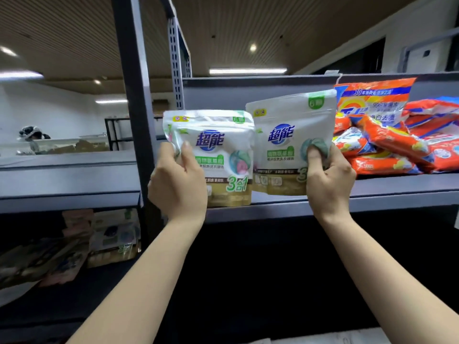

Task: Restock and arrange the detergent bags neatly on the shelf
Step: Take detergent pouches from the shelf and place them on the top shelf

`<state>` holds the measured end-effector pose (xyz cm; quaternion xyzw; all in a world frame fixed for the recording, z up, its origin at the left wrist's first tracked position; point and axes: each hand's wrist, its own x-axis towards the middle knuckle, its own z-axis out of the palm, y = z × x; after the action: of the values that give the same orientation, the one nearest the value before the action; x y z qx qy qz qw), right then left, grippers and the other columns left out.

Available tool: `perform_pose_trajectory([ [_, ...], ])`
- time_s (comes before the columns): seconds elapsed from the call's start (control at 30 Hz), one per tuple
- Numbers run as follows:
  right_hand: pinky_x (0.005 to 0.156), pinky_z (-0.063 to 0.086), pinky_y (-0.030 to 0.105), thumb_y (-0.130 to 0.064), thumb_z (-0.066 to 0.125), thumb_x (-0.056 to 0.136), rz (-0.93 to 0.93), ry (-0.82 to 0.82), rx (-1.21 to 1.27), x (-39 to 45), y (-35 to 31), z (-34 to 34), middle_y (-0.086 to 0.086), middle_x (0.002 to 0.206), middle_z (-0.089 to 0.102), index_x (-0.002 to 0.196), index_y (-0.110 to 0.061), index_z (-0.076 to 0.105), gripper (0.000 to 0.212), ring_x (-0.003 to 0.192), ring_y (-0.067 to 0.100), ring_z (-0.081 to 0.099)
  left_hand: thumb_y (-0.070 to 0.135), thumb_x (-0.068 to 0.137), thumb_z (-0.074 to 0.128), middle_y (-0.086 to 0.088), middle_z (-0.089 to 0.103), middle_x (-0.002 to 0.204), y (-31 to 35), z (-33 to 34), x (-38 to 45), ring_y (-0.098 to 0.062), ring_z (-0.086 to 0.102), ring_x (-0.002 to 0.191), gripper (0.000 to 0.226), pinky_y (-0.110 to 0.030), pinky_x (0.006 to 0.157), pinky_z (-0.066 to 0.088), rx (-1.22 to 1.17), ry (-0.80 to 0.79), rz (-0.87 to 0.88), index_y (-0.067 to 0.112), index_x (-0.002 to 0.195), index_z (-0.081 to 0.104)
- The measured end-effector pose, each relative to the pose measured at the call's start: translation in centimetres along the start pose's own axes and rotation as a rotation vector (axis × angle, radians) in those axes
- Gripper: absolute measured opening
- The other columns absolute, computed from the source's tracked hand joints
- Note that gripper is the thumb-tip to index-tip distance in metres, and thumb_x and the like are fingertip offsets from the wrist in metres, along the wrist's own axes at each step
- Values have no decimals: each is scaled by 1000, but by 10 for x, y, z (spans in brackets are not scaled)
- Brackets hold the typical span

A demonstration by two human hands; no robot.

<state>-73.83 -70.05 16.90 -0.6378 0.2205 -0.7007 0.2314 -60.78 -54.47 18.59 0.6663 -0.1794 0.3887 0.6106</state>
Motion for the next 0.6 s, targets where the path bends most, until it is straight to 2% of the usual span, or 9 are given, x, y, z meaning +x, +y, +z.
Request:
perform_pose_trajectory([
  [0.1,65,31,29,-23,50,97,4,-26,-47,23,17,9,5,83,64,100,-11,64,19,81,27,56,36,97,43,-13,67,93,-4,35,12,-37,58,86,30,-33,63,31,93,-45,-50,8,90,52],
  [0.17,63,27,29,-23,49,98,-6,-50,-77,34,27,19,9,86,66,101,-9,63,20,79,27,54,35,97,40,-14,66,96,-12,56,22,-37,58,87,30,-34,64,33,140,-82,-81,8,95,52],
  [0.27,63,31,34,-22,47,98,-24,-111,-110,47,39,38,12,86,66,96,-8,61,20,77,29,54,34,97,38,-16,64,106,-23,88,39,-38,57,95,29,-35,70,33,185,-135,-189,9,101,53],
  [0.33,62,32,34,-21,46,98,-33,-153,-117,56,44,52,8,80,61,88,-12,56,17,76,29,54,34,98,37,-16,63,113,-28,108,51,-39,56,101,31,-37,73,34,212,-163,-273,9,107,53],
  [0.4,61,26,31,-20,46,99,-27,-192,-109,66,48,67,0,76,55,84,-17,50,15,72,23,50,33,99,35,-17,61,118,-33,131,60,-40,55,106,31,-38,75,35,239,-196,-347,9,112,51],
  [0.53,60,24,30,-19,43,100,-20,-257,-150,85,56,102,-3,77,53,90,-12,54,16,71,20,47,19,99,35,-17,54,129,-49,177,72,-39,52,115,28,-40,84,39,245,-309,-464,6,122,42],
  [0.6,60,25,31,-18,41,100,-12,-302,-133,92,61,122,0,79,54,93,-9,55,18,72,23,47,10,95,42,-18,45,138,-60,198,76,-38,45,124,38,-41,94,38,245,-443,-486,1,130,34],
])
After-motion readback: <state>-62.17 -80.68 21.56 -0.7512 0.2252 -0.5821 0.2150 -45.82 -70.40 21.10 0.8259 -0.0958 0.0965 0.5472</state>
